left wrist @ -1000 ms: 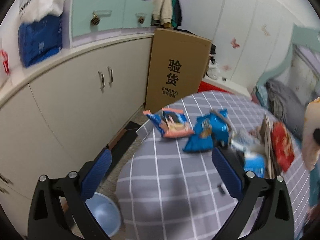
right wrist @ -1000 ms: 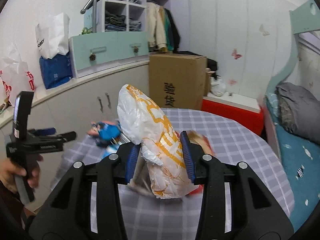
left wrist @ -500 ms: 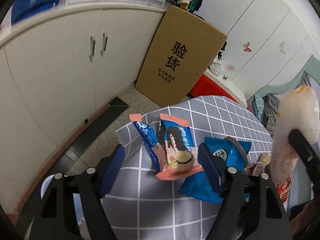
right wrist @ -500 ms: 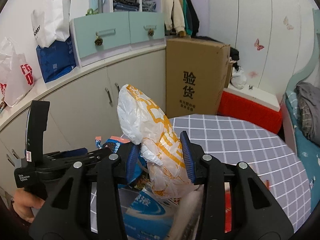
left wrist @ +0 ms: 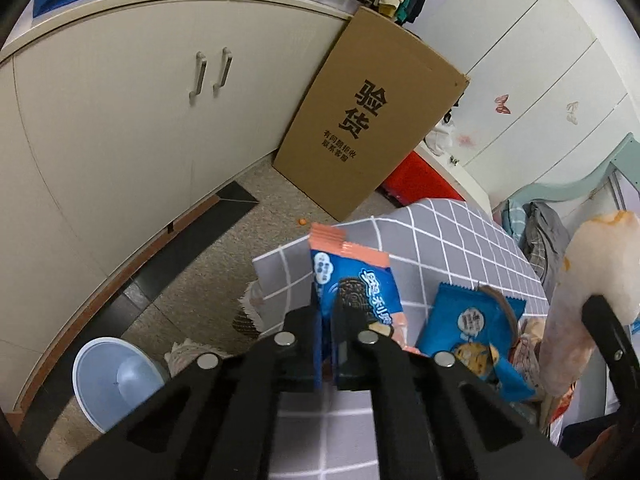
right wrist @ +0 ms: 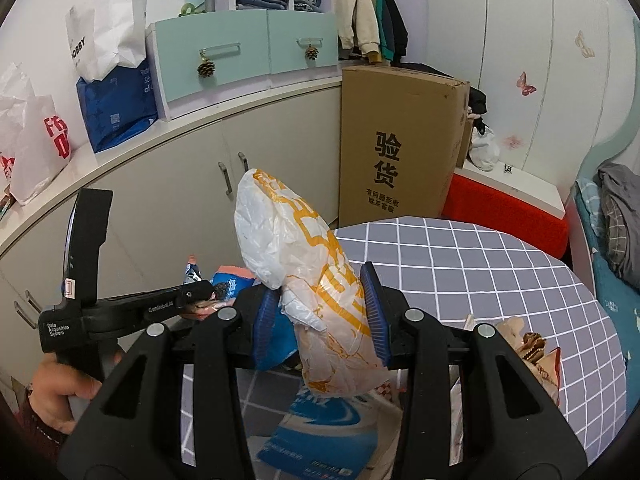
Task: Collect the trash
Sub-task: 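Grasp the blue snack wrappers with the left gripper while the right gripper holds the bag, then carry both items over the wastebasket and open both grippers to drop them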
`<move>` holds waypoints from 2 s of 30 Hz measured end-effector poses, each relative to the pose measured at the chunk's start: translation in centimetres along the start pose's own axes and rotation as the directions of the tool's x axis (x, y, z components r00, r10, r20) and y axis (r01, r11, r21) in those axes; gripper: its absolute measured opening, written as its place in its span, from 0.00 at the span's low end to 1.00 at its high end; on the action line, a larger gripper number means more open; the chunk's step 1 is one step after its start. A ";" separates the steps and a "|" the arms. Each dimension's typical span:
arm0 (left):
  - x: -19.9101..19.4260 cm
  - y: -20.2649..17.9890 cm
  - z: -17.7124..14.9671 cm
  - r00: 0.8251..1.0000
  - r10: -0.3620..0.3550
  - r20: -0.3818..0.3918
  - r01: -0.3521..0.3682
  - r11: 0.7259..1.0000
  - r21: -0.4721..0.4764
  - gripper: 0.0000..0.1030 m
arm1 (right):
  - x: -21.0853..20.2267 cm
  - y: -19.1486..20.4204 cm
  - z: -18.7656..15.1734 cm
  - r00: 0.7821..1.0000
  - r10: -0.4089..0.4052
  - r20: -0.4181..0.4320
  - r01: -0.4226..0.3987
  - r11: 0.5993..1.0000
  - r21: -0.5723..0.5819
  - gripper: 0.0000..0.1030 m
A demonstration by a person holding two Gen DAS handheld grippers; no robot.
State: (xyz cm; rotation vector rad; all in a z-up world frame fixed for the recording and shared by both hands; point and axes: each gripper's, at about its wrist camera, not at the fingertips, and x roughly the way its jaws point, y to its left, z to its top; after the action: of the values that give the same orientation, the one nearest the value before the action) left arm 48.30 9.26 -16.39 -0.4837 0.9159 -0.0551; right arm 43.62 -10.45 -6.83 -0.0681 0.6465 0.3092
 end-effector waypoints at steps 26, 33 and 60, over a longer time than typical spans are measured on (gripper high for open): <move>-15.0 18.2 -9.0 0.964 0.214 0.159 -0.203 0.976 -0.083 0.00 | 0.6 24.4 -5.3 0.929 0.340 -0.143 -0.356 0.928 -0.109 0.39; -9.9 26.2 -13.4 0.946 0.325 -0.016 -0.323 0.933 -0.157 0.01 | 6.8 30.7 -13.3 0.878 0.369 -0.303 -0.404 0.913 -0.057 0.39; -1.4 35.6 -18.3 0.924 0.313 -0.220 -0.368 0.883 -0.290 0.61 | 18.8 31.7 -23.9 0.813 0.305 -0.495 -0.319 0.946 0.059 0.40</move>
State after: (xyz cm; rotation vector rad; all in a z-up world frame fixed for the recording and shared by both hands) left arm 27.74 34.44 -39.83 -0.6245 1.1737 0.3919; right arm 34.24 20.84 -36.12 -0.0678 1.1774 0.6327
